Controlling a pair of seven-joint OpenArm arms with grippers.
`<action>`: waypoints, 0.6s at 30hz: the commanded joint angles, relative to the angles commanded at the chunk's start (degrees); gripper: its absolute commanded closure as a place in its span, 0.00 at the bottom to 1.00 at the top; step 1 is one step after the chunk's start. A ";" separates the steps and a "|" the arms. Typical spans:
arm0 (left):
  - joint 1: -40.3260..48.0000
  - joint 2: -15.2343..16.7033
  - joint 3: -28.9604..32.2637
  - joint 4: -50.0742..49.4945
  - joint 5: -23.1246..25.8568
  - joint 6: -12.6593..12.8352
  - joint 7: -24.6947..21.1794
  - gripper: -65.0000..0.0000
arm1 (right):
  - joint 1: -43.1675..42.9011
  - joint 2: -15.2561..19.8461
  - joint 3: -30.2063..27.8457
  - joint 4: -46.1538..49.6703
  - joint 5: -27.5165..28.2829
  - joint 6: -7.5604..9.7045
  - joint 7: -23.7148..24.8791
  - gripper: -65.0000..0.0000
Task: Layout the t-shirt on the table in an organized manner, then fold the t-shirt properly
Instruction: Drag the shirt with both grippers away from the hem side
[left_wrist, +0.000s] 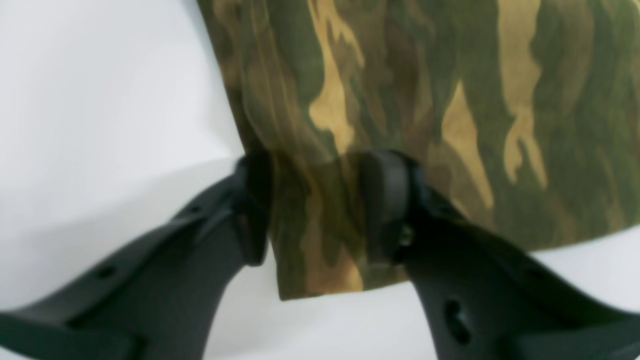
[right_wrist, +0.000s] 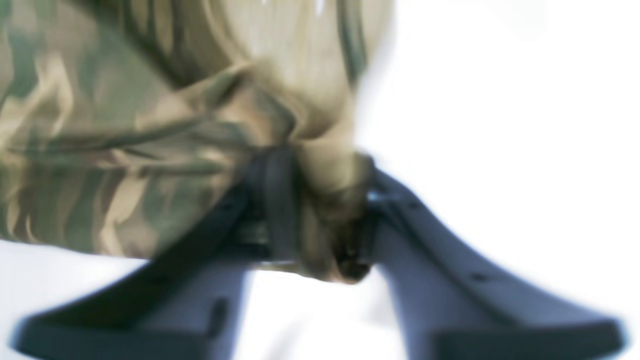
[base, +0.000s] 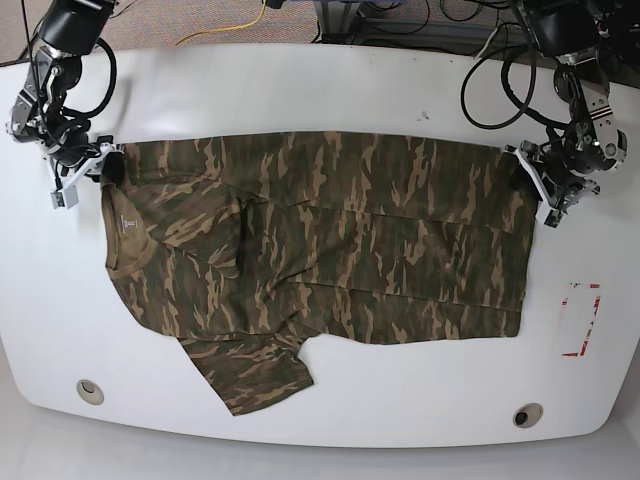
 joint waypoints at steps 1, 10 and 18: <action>0.18 0.00 0.00 0.00 0.00 0.00 0.09 0.63 | -0.09 0.00 0.00 0.00 -0.09 0.00 -0.09 1.00; 5.19 0.00 -0.97 3.25 0.00 0.00 0.09 0.63 | -4.66 -0.88 2.73 3.69 0.09 0.00 -0.44 0.98; 10.29 -0.18 -2.99 8.35 0.00 0.00 2.37 0.63 | -8.88 -2.90 8.26 8.53 -0.35 0.00 -5.80 0.98</action>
